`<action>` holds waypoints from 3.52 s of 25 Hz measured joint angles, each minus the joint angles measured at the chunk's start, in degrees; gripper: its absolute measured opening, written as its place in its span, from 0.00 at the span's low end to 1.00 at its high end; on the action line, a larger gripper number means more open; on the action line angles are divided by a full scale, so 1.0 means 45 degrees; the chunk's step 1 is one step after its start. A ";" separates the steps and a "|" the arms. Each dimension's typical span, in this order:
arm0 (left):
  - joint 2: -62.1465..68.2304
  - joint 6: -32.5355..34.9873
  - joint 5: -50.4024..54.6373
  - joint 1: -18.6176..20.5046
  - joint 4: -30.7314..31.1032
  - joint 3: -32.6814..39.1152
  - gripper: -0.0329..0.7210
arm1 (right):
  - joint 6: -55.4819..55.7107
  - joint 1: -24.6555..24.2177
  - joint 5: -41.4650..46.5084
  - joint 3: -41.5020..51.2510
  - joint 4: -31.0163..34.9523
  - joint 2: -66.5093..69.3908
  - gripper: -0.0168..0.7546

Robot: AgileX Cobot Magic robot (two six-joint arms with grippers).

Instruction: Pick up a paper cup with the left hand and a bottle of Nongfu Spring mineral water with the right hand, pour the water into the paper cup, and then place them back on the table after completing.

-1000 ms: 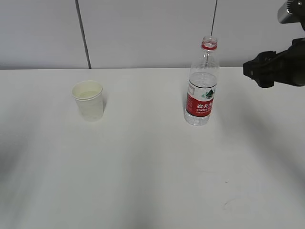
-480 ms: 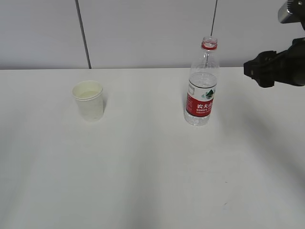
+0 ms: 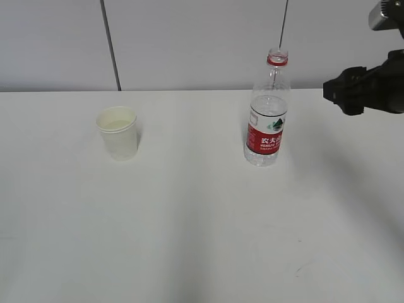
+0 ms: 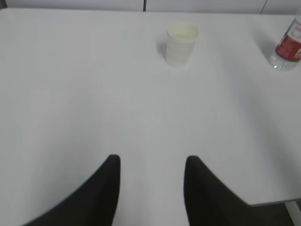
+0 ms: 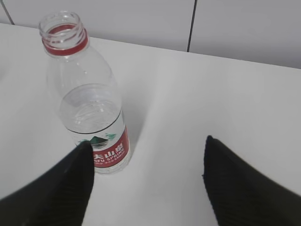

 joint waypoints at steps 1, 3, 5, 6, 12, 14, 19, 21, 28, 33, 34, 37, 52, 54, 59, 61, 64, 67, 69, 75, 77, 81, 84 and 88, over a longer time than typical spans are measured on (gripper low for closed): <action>0.0000 -0.0002 -0.0002 0.0000 0.0042 0.0207 0.43 | 0.0000 0.0000 0.0000 0.0000 0.0000 0.0000 0.72; -0.0006 -0.0002 -0.0179 0.0000 0.0040 0.0631 0.43 | 0.0000 0.0000 0.0034 0.0000 0.0000 0.0000 0.72; -0.0019 -0.0002 -0.0477 0.0000 0.0065 0.0818 0.43 | 0.0000 0.0000 0.0111 0.0006 0.0000 0.0000 0.71; -0.0019 -0.0002 -0.0542 0.0000 0.0094 0.0851 0.43 | 0.0000 0.0000 0.0111 0.0006 0.0024 0.0000 0.72; -0.0019 -0.0002 -0.0642 0.0000 0.0328 0.0876 0.43 | 0.0000 0.0000 0.0111 0.0028 0.0025 0.0000 0.72; -0.0019 -0.0002 -0.0652 0.0017 0.0591 0.0876 0.43 | 0.0000 0.0000 0.0111 0.0028 0.0025 0.0000 0.72; -0.0019 -0.0002 -0.0652 0.1099 0.0675 0.0876 0.43 | 0.0000 0.0000 0.0111 0.0033 0.0025 0.0000 0.72; -0.0019 -0.0002 -0.0652 0.1405 0.0691 0.0876 0.43 | 0.0000 0.0000 0.0111 0.0033 0.0025 0.0000 0.72; -0.0019 -0.0002 -0.0652 0.1474 0.0691 0.0876 0.41 | 0.0000 0.0000 0.0111 0.0033 0.0025 0.0000 0.71; -0.0019 -0.0002 -0.0652 0.1474 0.0691 0.0876 0.40 | 0.0000 0.0000 0.0341 0.0033 0.0025 0.0000 0.71; -0.0019 -0.0002 -0.0652 0.1474 0.0691 0.0876 0.40 | 0.0000 0.0000 0.0420 0.0033 0.0025 0.0000 0.71; -0.0019 -0.0002 -0.0652 0.1474 0.0691 0.0876 0.40 | 0.0000 0.0000 0.0763 0.0033 0.0025 0.0000 0.71; -0.0019 -0.0002 -0.0652 0.1474 0.0679 0.0876 0.37 | -1.1141 0.0000 0.1482 0.0033 1.0733 0.0000 0.71; -0.0019 -0.0002 -0.0652 0.1474 0.0679 0.0876 0.37 | -1.4464 0.0000 0.1768 0.0033 1.3715 0.0000 0.72; -0.0019 -0.0002 -0.0652 0.1474 0.0679 0.0876 0.37 | -2.0369 0.0000 0.2166 0.0033 1.9933 -0.0229 0.72; -0.0019 -0.0002 -0.0652 0.1474 0.0679 0.0876 0.37 | -2.1935 0.0000 0.2356 0.0033 2.1375 -0.0402 0.72; -0.0019 -0.0002 -0.0652 0.1474 0.0679 0.0876 0.37 | -2.3043 0.0000 0.2893 0.0033 2.2543 -0.0645 0.72; -0.0019 -0.0002 -0.0652 0.1474 0.0679 0.0876 0.37 | -2.3326 0.0000 0.3746 0.0033 2.2849 -0.1118 0.72; -0.0019 -0.0002 -0.0652 0.1474 0.0679 0.0876 0.37 | -2.3386 0.0000 0.4500 0.0033 2.2884 -0.1800 0.72; -0.0019 -0.0002 -0.0652 0.1474 0.0679 0.0876 0.37 | -2.3417 0.0000 0.7644 0.0033 2.2935 -0.4609 0.72; -0.0019 -0.0002 -0.0652 0.1474 0.0679 0.0876 0.37 | -2.3417 0.0000 0.8809 0.0055 2.2935 -0.5724 0.72; -0.0019 -0.0002 -0.0652 0.1474 0.0679 0.0876 0.37 | -2.3417 0.0000 1.0596 0.0055 2.3014 -0.8024 0.72; -0.0019 -0.0002 -0.0652 0.1474 0.0679 0.0876 0.37 | -2.3417 0.0000 1.2108 0.0055 2.3031 -0.9684 0.72; -0.0019 0.0003 -0.0652 0.1474 0.0679 0.0876 0.37 | -2.3368 0.0000 1.3102 0.0308 2.3064 -1.1480 0.72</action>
